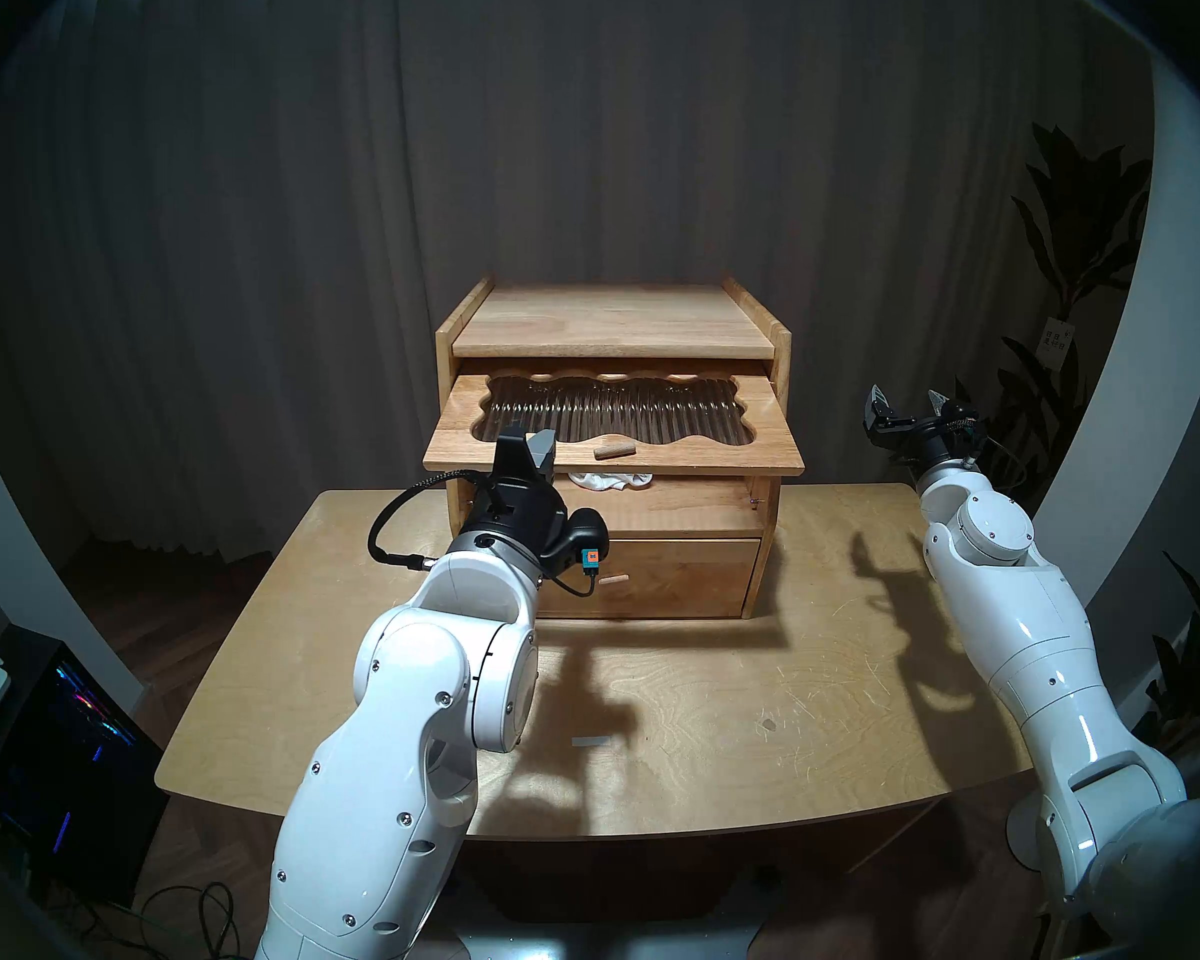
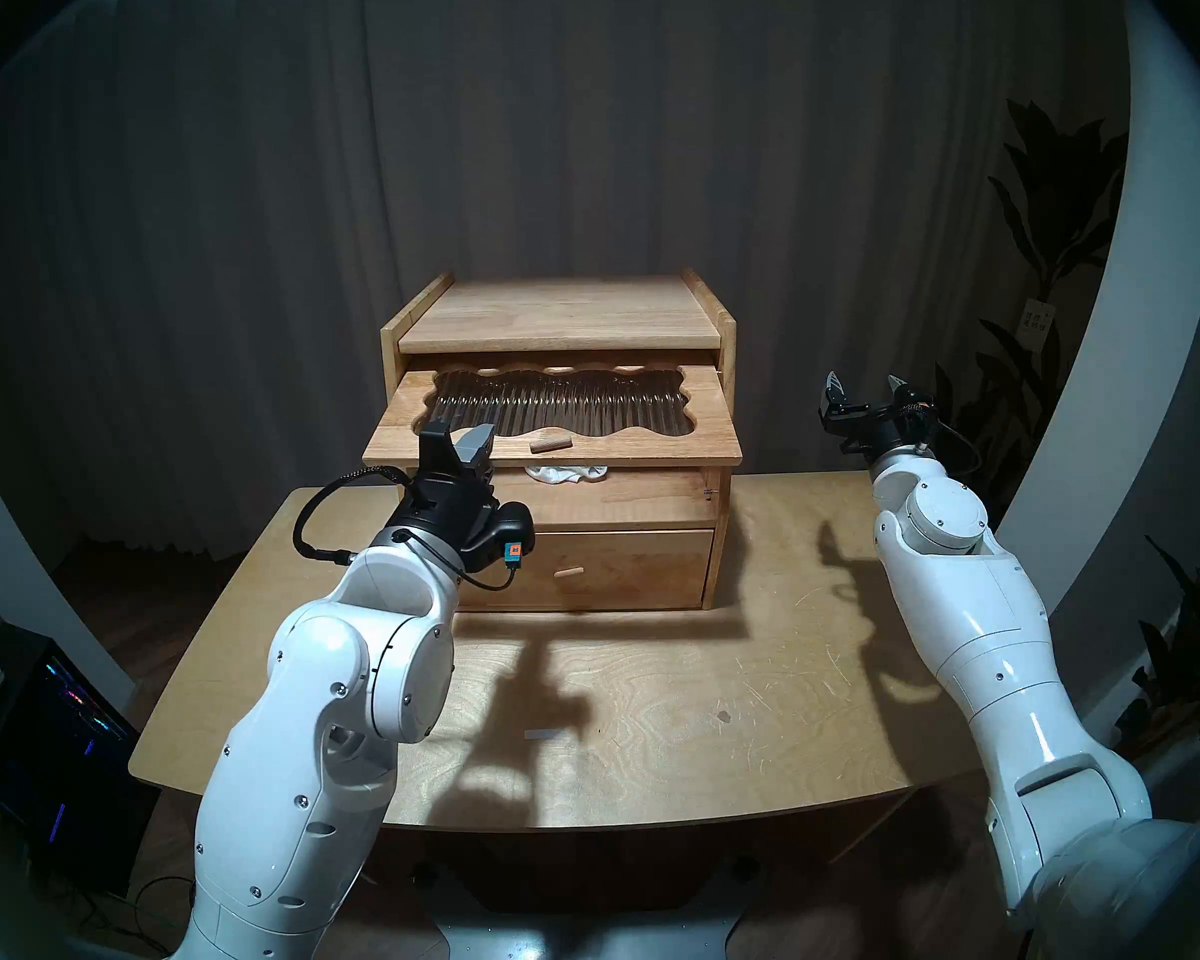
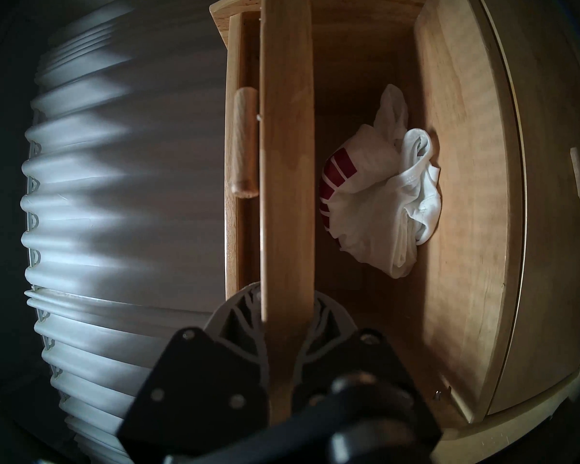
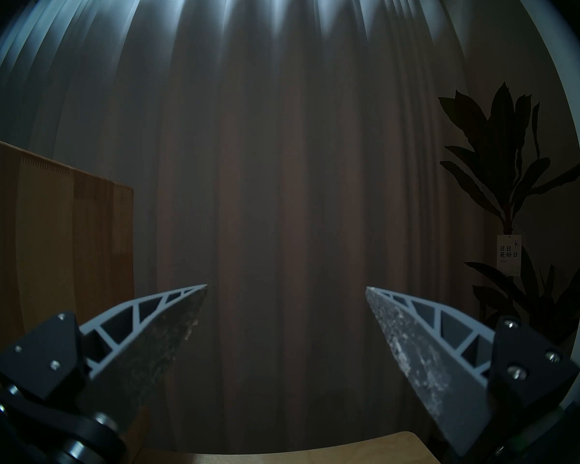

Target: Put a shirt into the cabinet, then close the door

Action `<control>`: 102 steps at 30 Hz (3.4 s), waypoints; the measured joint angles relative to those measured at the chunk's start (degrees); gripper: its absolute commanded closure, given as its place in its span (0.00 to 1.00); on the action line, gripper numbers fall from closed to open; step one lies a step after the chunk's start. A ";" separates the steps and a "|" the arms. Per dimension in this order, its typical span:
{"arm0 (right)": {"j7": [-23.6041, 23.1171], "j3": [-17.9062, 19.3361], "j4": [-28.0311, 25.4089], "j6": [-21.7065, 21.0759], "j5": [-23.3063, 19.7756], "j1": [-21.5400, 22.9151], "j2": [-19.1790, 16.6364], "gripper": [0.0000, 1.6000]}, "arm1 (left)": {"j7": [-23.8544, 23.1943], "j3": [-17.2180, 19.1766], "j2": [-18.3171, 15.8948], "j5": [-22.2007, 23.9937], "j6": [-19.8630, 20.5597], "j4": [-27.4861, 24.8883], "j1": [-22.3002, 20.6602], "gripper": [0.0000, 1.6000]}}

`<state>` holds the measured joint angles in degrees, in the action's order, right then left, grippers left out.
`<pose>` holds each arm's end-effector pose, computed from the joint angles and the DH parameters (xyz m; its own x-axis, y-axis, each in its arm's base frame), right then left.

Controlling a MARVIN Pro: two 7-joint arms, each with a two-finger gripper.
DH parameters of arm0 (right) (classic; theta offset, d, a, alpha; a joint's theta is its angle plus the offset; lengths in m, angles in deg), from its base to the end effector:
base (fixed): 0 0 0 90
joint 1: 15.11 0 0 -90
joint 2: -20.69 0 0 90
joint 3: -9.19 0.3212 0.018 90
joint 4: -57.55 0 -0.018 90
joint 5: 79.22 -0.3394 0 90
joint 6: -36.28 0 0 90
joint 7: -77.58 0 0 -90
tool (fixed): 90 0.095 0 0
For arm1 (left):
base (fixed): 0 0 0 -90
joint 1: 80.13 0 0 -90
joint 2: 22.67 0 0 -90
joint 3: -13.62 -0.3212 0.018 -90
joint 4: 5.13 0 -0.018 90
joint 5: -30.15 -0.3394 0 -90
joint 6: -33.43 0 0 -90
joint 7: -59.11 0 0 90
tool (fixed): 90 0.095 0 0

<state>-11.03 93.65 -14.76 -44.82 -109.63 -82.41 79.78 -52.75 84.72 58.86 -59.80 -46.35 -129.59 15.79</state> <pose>0.5529 -0.2083 -0.2135 -0.2339 0.0233 0.9720 -0.1013 -0.9949 -0.0005 0.3667 -0.0951 -0.1784 -0.1844 -0.9825 -0.0252 0.0870 0.0092 -0.9962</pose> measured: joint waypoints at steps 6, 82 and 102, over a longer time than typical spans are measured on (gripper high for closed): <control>0.00 0.00 0.00 0.00 0.00 0.00 0.00 0.00 | 1.59 -0.57 -2.73 1.44 -1.61 -3.49 3.77 1.00; 0.01 -0.06 1.40 -0.06 -0.04 0.01 0.01 0.00 | -6.53 41.56 -4.05 63.14 6.07 15.96 -3.84 0.00; 0.00 -0.07 1.49 -0.05 -0.04 0.08 0.02 0.00 | -16.19 49.16 -3.84 83.99 6.21 24.24 -14.46 0.00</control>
<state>-11.04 93.58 -13.27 -44.87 -109.67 -82.33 79.79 -68.95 133.88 55.02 24.19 -40.14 -105.35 1.34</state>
